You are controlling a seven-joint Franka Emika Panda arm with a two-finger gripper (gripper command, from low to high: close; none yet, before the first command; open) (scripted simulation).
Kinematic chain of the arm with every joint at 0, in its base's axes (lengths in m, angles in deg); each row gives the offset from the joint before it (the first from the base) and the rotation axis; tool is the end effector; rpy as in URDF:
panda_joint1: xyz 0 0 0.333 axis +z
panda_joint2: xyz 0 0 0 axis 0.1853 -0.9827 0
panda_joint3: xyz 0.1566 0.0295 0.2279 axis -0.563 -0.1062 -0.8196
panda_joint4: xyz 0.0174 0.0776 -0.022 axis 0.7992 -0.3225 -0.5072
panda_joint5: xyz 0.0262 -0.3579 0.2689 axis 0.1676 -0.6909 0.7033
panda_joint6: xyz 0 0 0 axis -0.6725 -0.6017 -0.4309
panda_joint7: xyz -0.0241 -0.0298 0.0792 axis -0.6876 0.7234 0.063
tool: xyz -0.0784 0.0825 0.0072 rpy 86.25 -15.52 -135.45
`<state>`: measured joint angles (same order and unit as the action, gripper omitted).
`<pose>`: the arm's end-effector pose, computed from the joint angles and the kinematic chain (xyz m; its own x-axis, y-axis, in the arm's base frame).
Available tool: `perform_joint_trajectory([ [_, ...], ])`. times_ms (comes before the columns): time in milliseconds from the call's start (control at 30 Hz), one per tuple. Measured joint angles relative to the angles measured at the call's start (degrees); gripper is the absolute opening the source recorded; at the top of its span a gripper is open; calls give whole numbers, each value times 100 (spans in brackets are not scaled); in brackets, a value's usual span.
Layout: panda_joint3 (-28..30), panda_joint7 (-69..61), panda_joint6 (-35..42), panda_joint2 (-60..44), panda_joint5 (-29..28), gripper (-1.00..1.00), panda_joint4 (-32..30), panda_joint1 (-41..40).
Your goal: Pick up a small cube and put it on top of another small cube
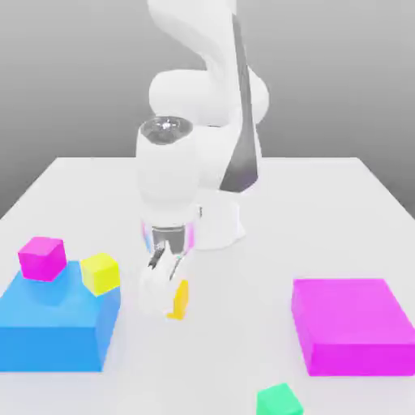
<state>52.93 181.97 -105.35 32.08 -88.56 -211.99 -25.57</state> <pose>0.3988 -0.0323 0.0993 -0.6845 -0.7284 0.0292 -0.7288 0.6848 -0.0033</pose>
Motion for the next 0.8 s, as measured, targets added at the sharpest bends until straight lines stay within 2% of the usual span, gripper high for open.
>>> perform_joint_trajectory([
  [400, -1048, -3447, 1225, -949, -278, -100, 2147, 407],
  [567, -793, -3401, 655, -1817, -826, -100, 2432, 701],
  [600, -739, -3355, 567, -1925, -899, 100, 2446, 745],
  [800, -711, -3331, 527, -1979, -936, 100, 2453, 767],
])
